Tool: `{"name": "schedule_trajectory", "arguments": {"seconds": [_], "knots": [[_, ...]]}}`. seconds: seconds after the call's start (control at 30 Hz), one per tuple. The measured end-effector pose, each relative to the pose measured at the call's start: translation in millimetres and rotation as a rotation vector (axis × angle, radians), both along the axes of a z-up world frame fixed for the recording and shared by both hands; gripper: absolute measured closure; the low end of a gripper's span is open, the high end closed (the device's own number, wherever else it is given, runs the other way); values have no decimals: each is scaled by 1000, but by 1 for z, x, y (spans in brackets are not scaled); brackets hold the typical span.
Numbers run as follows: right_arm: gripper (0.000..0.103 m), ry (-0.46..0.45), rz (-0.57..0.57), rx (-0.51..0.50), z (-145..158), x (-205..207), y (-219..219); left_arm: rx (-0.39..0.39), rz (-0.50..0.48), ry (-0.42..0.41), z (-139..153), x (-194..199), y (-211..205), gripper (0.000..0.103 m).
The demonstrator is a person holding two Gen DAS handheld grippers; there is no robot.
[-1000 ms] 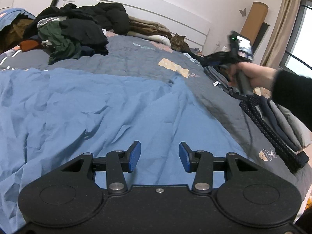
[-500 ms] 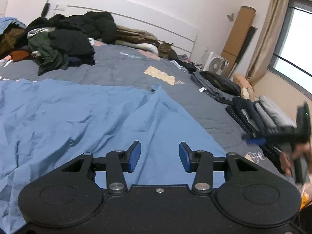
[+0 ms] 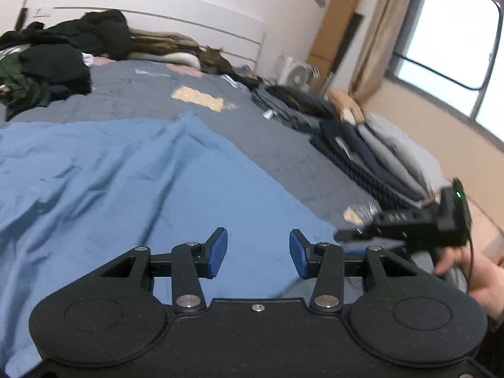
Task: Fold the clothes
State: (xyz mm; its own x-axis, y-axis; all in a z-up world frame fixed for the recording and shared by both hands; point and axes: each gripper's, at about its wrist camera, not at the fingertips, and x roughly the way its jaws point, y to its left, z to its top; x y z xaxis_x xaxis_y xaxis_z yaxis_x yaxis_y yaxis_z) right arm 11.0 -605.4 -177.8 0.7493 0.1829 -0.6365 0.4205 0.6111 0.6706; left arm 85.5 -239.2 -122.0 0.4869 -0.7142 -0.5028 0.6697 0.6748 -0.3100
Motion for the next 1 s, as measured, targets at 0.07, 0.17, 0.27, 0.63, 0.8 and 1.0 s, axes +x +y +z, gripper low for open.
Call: {"name": "schedule_trajectory", "arguments": {"seconds": [0.07,0.17,0.27,0.63,0.8,1.0], "knots": [[48,8,-30,3,-7,0,-3,8,-3,-1,-3,-1,-2,59],[48,2,-70,56,-19,4,-9,4,11,1,-5,1,-1,59],[47,-22,-91,51,-24,9,-10,3,21,6,-6,3,1,59],[101,-94,-196,39,-26,6,-24,12,31,11,-8,7,2,59],[102,-192,-275,47,-1,-22,-33,5,51,10,-5,9,6,59],[102,-185,-345,-20,31,-64,-38,-2,44,-4,4,3,14,59]]}}
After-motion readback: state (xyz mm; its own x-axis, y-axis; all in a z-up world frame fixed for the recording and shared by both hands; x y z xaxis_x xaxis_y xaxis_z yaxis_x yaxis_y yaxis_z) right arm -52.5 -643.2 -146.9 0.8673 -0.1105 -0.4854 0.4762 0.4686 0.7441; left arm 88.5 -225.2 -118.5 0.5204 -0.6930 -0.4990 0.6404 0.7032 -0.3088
